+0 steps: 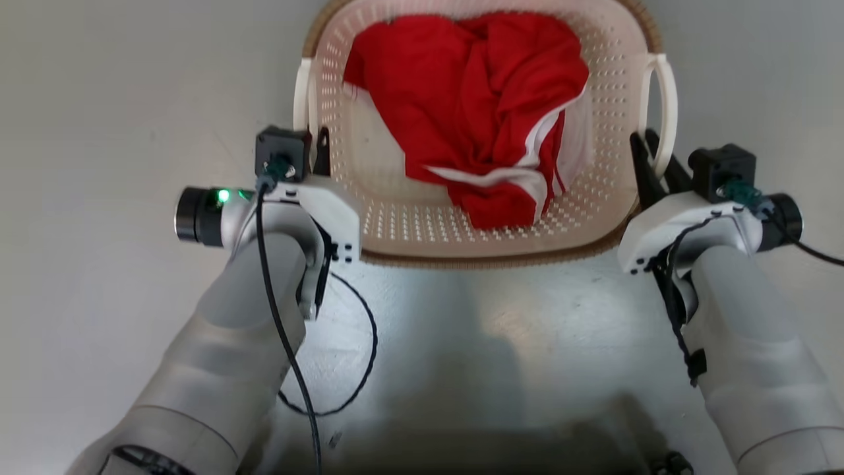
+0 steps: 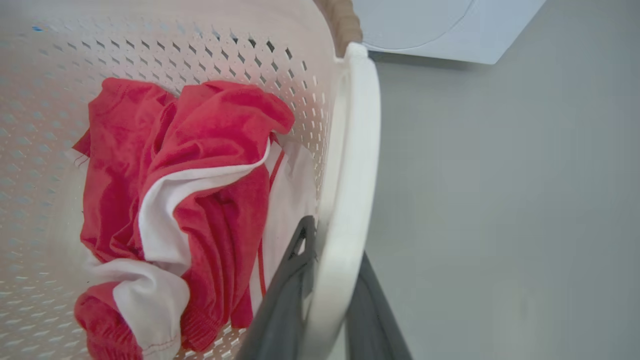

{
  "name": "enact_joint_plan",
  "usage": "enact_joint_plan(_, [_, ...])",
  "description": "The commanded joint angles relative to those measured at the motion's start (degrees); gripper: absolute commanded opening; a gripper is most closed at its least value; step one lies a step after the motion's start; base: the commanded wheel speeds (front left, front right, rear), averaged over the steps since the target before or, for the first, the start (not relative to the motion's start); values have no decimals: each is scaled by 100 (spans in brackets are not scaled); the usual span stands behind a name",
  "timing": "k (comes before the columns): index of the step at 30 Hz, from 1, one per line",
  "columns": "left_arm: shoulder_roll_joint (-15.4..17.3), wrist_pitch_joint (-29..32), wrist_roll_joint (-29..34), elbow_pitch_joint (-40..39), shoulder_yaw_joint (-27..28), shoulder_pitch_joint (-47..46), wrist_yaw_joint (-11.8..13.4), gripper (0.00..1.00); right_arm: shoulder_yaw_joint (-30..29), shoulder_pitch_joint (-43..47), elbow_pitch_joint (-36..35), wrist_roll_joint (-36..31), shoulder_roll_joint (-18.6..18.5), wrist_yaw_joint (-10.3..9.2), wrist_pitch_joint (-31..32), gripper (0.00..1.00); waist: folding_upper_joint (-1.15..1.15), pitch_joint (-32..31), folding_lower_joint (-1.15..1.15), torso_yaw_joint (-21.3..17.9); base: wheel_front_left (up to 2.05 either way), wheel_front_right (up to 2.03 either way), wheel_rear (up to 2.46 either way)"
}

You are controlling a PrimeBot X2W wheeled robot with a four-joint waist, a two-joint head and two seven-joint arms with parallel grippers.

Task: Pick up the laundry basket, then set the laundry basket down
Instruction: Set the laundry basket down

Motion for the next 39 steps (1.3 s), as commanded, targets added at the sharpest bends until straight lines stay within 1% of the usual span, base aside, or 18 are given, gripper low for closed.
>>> enact_joint_plan(1, [-6,-28,118,-124,81,-21,-130,0,121,5,-178,-77,112,42,-144,0,0,116,0,52,0,0,0])
enact_joint_plan(10, [-20,-28,548,-32,452,-166,-273,0,22,-10,-238,-90,112,42,-160,0,0,320,0,46,0,0,0])
enact_joint_plan(18, [-30,-28,734,140,644,-163,-392,0,-28,-37,-143,8,112,42,-163,0,0,369,0,20,0,0,0])
enact_joint_plan(19, [-31,-28,739,192,657,-169,-406,0,-66,-47,-100,47,112,42,-163,23,0,368,0,19,0,0,0])
enact_joint_plan(20, [-32,-28,746,222,682,-183,-395,30,-120,-58,-81,46,112,42,-164,100,0,365,0,15,0,0,0])
enact_joint_plan(21, [-32,-28,774,225,691,-198,-379,89,-159,-66,-63,54,112,42,-164,100,0,356,0,17,0,0,0])
enact_joint_plan(22, [-32,-28,791,241,694,-197,-384,100,-161,-69,-36,62,112,42,-165,100,0,331,0,18,0,0,0])
enact_joint_plan(24, [-33,-28,785,307,730,-184,-391,100,-126,-56,-5,120,112,42,-165,100,0,256,0,18,0,0,0])
enact_joint_plan(26, [-33,-28,748,399,809,-173,-347,100,-108,-9,-45,204,112,42,-166,100,0,170,0,8,0,0,0])
enact_joint_plan(32, [-34,-28,788,635,892,-146,-306,100,-9,230,-286,409,112,42,-167,100,0,-74,0,-36,0,0,0])
enact_joint_plan(36, [16,-28,755,628,1041,-25,-382,100,103,485,-542,619,112,42,-167,100,0,-375,0,-111,0,0,0])
enact_joint_plan(37, [36,-28,722,567,1125,30,-391,100,128,553,-613,666,112,42,-167,100,0,-470,0,-135,0,0,0])
enact_joint_plan(39, [48,-28,564,296,1406,187,-489,100,147,688,-793,774,112,42,-167,100,0,-679,0,-180,0,0,0])
